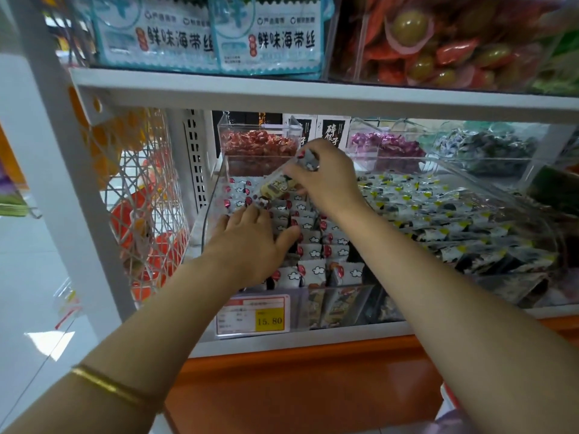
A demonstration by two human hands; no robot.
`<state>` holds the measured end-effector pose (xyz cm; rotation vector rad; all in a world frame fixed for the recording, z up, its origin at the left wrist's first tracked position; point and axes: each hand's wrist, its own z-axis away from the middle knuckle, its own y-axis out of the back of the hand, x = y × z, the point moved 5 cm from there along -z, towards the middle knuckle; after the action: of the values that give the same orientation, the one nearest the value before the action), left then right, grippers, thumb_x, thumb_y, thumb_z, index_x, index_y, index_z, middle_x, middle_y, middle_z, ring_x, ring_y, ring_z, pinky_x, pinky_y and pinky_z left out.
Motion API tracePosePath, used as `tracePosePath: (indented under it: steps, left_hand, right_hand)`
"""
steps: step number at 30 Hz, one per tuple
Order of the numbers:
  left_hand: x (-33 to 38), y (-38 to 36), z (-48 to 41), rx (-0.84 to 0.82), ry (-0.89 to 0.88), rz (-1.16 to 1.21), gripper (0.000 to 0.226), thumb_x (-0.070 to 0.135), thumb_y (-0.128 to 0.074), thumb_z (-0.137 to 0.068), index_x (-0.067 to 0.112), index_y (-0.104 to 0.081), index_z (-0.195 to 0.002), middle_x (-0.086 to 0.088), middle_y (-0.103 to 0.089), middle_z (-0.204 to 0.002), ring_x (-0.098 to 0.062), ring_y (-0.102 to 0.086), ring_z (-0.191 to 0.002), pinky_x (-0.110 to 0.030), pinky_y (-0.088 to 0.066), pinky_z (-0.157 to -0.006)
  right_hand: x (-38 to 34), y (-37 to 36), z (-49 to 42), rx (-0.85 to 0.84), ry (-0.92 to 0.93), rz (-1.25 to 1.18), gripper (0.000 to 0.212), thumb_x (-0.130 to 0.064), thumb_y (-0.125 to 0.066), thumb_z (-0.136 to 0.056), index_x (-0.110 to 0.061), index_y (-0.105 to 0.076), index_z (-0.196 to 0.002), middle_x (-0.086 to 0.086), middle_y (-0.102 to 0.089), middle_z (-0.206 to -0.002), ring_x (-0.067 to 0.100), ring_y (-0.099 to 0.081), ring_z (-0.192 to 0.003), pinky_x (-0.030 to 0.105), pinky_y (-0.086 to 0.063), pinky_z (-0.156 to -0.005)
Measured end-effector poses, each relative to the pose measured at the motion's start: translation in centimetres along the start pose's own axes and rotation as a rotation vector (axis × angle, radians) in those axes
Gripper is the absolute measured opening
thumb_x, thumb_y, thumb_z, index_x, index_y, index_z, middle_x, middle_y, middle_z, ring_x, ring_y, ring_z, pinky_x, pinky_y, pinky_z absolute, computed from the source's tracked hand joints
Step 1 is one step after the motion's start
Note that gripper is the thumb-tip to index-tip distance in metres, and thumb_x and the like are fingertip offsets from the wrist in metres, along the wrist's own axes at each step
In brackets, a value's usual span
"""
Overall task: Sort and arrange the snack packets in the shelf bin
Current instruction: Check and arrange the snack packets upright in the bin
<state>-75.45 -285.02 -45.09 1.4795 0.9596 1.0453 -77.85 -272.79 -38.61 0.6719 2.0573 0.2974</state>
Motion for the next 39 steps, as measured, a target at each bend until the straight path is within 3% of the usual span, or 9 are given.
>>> tracePosePath:
  steps: [5, 10, 14, 17, 20, 25, 29, 34, 39]
  left_hand:
    - [0.7, 0.6, 1.6, -0.011, -0.007, -0.059, 0.077, 0.059, -0.008, -0.091, 0.007, -0.019, -0.147, -0.012, -0.01, -0.157, -0.026, -0.006, -0.144, -0.046, -0.007, -0.117]
    - [0.4, 1.9, 3.3, 0.091, -0.011, -0.388, 0.08, 0.056, 0.008, -0.086, 0.009, -0.01, -0.148, -0.01, -0.006, -0.158, -0.024, 0.006, -0.145, -0.05, 0.008, -0.115]
    - [-1.3, 1.8, 4.2, 0.112, 0.019, -0.411, 0.081, 0.055, 0.011, -0.084, 0.009, -0.011, -0.148, -0.008, -0.007, -0.158, -0.022, 0.011, -0.145, -0.05, 0.009, -0.114]
    - [-1.4, 1.7, 4.4, 0.154, -0.023, -0.338, 0.085, 0.055, 0.012, -0.081, 0.01, -0.018, -0.147, -0.007, -0.013, -0.157, -0.021, 0.011, -0.144, -0.044, 0.009, -0.114]
    - [-1.4, 1.8, 4.4, 0.183, -0.048, -0.271, 0.085, 0.055, 0.01, -0.081, 0.012, -0.026, -0.145, -0.006, -0.02, -0.155, -0.021, 0.009, -0.145, -0.042, 0.007, -0.115]
    - [-1.4, 1.7, 4.3, 0.201, -0.064, -0.212, 0.079, 0.055, 0.002, -0.087, 0.01, -0.033, -0.142, -0.007, -0.027, -0.152, -0.021, 0.006, -0.145, -0.041, 0.004, -0.116]
    - [-1.4, 1.7, 4.3, 0.197, -0.067, -0.187, 0.071, 0.053, -0.006, -0.094, 0.009, -0.036, -0.14, -0.007, -0.03, -0.151, -0.021, 0.004, -0.145, -0.04, 0.002, -0.116]
    - [-1.4, 1.7, 4.2, 0.193, -0.069, -0.164, 0.069, 0.052, -0.007, -0.095, 0.008, -0.038, -0.139, -0.007, -0.032, -0.149, -0.02, 0.002, -0.145, -0.041, -0.001, -0.118]
    - [-1.4, 2.0, 4.3, 0.229, -0.079, -0.028, 0.061, 0.049, -0.015, -0.097, 0.011, -0.042, -0.137, -0.004, -0.034, -0.149, -0.017, -0.003, -0.144, -0.039, -0.002, -0.118]
  right_hand:
    - [0.1, -3.4, -2.0, -0.246, 0.109, 0.275, 0.024, -0.02, -0.069, -0.082, 0.001, -0.06, -0.091, 0.015, -0.059, -0.091, 0.02, -0.052, -0.078, 0.03, -0.038, -0.064]
    - [0.0, -6.2, -2.6, -0.424, 0.137, 0.455, 0.026, -0.025, -0.066, -0.085, 0.001, -0.064, -0.087, 0.014, -0.064, -0.085, 0.027, -0.06, -0.079, 0.032, -0.044, -0.068]
    - [1.1, -8.0, -2.0, -0.664, 0.126, 0.613, 0.029, -0.023, -0.047, -0.095, -0.009, -0.062, -0.074, 0.005, -0.061, -0.074, 0.018, -0.054, -0.074, 0.033, -0.043, -0.075]
    - [0.9, -7.2, -4.0, -0.55, 0.051, 0.419, 0.017, -0.009, -0.051, -0.091, -0.009, -0.066, -0.101, 0.008, -0.067, -0.106, 0.018, -0.061, -0.091, 0.029, -0.046, -0.079]
    - [1.1, -6.4, -6.1, -0.379, 0.045, 0.415, 0.018, -0.005, -0.053, -0.089, -0.013, -0.066, -0.098, 0.005, -0.066, -0.108, 0.015, -0.062, -0.089, 0.027, -0.047, -0.076]
    - [2.0, -9.3, -5.9, -0.54, 0.137, 0.695, 0.015, -0.019, -0.066, -0.085, -0.012, -0.07, -0.098, 0.002, -0.07, -0.101, 0.014, -0.063, -0.087, 0.025, -0.045, -0.076]
    - [1.9, -9.9, -5.8, -0.518, 0.219, 0.776, 0.008, -0.017, -0.067, -0.083, -0.013, -0.07, -0.09, 0.004, -0.069, -0.101, 0.02, -0.062, -0.096, 0.033, -0.049, -0.083]
    - [0.6, -6.5, -6.4, -0.323, 0.11, 0.432, 0.007, -0.013, -0.062, -0.086, -0.015, -0.058, -0.08, 0.0, -0.059, -0.083, 0.012, -0.052, -0.073, 0.024, -0.039, -0.064]
    - [-0.6, -1.9, -3.6, -0.03, 0.092, 0.178, 0.008, -0.009, -0.063, -0.086, -0.009, -0.058, -0.08, 0.002, -0.056, -0.082, 0.014, -0.052, -0.073, 0.027, -0.045, -0.066]
